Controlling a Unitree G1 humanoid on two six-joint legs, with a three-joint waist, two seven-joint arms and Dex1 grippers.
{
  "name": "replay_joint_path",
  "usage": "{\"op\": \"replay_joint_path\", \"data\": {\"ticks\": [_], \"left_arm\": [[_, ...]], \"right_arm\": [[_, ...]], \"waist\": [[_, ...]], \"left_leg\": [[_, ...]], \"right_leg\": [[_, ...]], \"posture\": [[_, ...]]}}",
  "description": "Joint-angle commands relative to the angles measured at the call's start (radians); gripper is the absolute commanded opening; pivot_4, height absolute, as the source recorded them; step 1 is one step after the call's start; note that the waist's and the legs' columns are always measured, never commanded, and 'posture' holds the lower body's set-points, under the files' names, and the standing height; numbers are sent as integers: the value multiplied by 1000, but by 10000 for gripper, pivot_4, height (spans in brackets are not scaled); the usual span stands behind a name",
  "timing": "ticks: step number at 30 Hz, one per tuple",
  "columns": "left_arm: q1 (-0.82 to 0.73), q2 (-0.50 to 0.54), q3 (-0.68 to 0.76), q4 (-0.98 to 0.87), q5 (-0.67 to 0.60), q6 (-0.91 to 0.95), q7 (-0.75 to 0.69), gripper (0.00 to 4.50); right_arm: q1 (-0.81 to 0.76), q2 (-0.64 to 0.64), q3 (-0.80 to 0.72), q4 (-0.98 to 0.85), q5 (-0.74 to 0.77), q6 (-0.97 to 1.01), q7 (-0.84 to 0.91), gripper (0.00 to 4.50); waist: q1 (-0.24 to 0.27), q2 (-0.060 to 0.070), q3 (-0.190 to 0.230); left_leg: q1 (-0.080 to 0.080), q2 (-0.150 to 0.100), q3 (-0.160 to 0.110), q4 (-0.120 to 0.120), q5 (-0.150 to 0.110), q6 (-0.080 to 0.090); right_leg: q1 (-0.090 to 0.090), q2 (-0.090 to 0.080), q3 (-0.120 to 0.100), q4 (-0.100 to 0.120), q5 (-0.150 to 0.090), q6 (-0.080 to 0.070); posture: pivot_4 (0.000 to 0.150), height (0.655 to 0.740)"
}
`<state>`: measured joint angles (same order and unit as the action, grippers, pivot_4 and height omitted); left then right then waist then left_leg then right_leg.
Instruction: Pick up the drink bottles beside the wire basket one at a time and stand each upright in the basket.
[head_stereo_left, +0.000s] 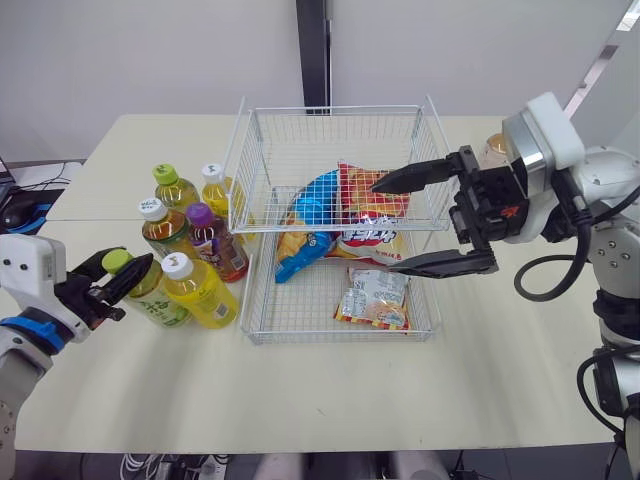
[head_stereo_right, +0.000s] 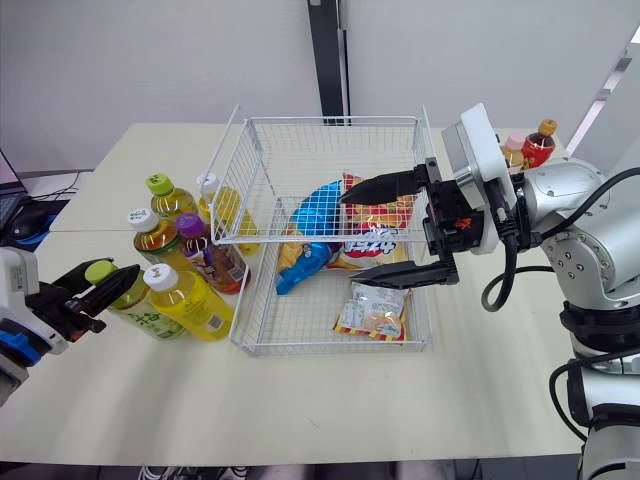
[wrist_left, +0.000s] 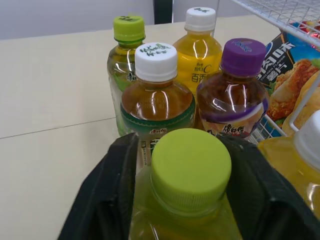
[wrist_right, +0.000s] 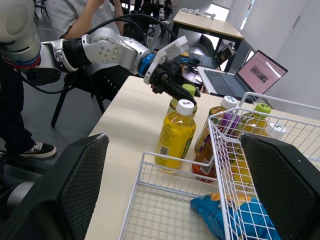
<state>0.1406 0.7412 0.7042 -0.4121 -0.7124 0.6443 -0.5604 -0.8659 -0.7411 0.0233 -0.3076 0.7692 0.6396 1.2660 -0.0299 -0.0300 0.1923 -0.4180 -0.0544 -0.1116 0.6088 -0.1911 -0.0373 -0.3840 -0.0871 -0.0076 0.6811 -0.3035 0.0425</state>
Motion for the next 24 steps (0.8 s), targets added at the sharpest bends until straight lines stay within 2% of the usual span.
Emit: {"op": "replay_joint_path", "data": {"ticks": [1, 5, 9, 12, 16, 19, 22, 24], "left_arm": [[-3, 7, 15, 2, 17, -24, 0, 13584], [2, 18, 58, -13, -10, -13, -12, 13601], [35, 104, 184, -19, -93, 51, -100, 13601], [5, 208, 276, 24, -170, 140, -147, 13601], [-125, 428, 318, 147, -237, 258, -209, 13601], [-335, 576, 226, 319, -249, 254, -192, 13601], [-643, 691, -19, 495, -281, 212, -198, 13601], [-861, 700, -192, 575, -255, 194, -221, 13601]], "right_arm": [[-23, -6, -23, -10, 14, -5, 7, 45000], [-22, -15, -28, 1, 0, -15, 12, 45000], [-29, -40, -51, 12, 1, -9, 9, 45000], [-30, -67, -61, 22, -3, -8, 5, 45000], [-33, -107, -87, 33, 0, 15, -16, 45000], [-18, -138, -112, 21, 5, 34, -44, 45000], [21, -183, -166, -6, 18, 62, -78, 45000], [52, -205, -197, -30, 26, 75, -96, 45000]], "waist": [[0, 0, 0], [-1, 0, 0], [-3, -1, 1], [-1, -1, 1], [5, -3, 2], [4, -4, 3], [-1, -5, 3], [2, -5, 3]], "left_leg": [[0, 0, 0, 0, 0, 0], [0, 0, 0, 0, 0, 0], [-1, 1, 0, 0, 0, 0], [-1, 1, -1, 0, 0, 0], [-1, 0, -1, 0, 0, 0], [-1, -1, 0, 1, 0, 0], [-3, -1, 1, 0, 0, 0], [-3, -1, 2, 0, 0, 0]], "right_leg": [[0, 0, 0, 0, 0, 0], [0, 0, 0, 0, 0, 0], [-1, 1, 0, 0, 0, 0], [-1, 1, -1, 0, 0, 0], [-1, 2, -2, 0, 0, 0], [0, 4, -2, -1, 0, 1], [-2, 5, -1, 0, 0, 1], [-2, 5, -2, 0, 0, 2]], "posture": [[1500, 7378], [1500, 7378], [1500, 7378], [1500, 7378], [1500, 7378], [1500, 7378], [1500, 7378], [1500, 7378]]}}
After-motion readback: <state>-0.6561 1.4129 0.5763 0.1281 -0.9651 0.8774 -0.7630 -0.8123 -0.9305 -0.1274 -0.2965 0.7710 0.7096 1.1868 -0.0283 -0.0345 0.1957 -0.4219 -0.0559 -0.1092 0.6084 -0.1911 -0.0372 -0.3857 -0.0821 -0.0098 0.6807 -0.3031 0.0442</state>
